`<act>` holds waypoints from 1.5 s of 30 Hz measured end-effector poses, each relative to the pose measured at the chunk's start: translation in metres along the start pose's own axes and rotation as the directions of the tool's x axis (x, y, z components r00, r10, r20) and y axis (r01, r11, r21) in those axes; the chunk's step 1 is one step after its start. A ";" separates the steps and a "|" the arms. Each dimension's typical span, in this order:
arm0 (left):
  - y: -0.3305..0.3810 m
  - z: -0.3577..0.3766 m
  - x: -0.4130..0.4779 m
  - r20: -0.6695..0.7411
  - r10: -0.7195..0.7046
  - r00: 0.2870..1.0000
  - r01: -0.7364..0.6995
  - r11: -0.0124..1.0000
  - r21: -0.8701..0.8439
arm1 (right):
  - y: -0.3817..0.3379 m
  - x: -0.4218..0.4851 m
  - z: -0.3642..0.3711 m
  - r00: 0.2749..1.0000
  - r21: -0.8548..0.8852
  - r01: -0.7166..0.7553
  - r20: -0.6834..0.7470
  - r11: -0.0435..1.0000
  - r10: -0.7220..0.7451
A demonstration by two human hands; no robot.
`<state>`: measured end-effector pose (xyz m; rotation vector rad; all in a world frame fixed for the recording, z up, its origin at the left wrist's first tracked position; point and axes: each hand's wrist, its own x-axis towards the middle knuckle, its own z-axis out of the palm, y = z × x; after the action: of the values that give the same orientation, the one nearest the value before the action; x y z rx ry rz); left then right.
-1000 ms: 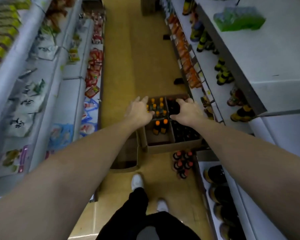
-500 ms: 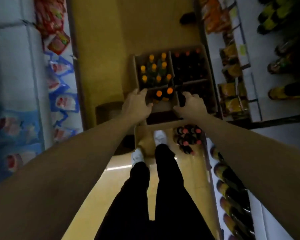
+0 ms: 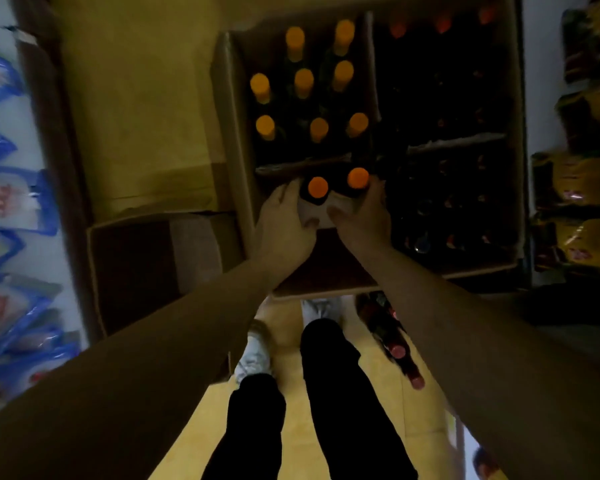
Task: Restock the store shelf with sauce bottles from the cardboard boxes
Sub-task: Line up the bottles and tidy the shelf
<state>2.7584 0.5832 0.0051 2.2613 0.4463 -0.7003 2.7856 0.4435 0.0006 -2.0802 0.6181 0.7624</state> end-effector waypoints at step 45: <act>0.003 -0.015 0.007 0.168 -0.096 0.981 0.166 0.862 -0.479 | -0.005 -0.018 0.005 0.873 0.223 0.330 -0.442 0.917 -0.207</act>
<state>2.7705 0.5930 0.0112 1.7015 0.6365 -0.7132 2.7747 0.4532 0.0135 -1.9975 0.6005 0.0555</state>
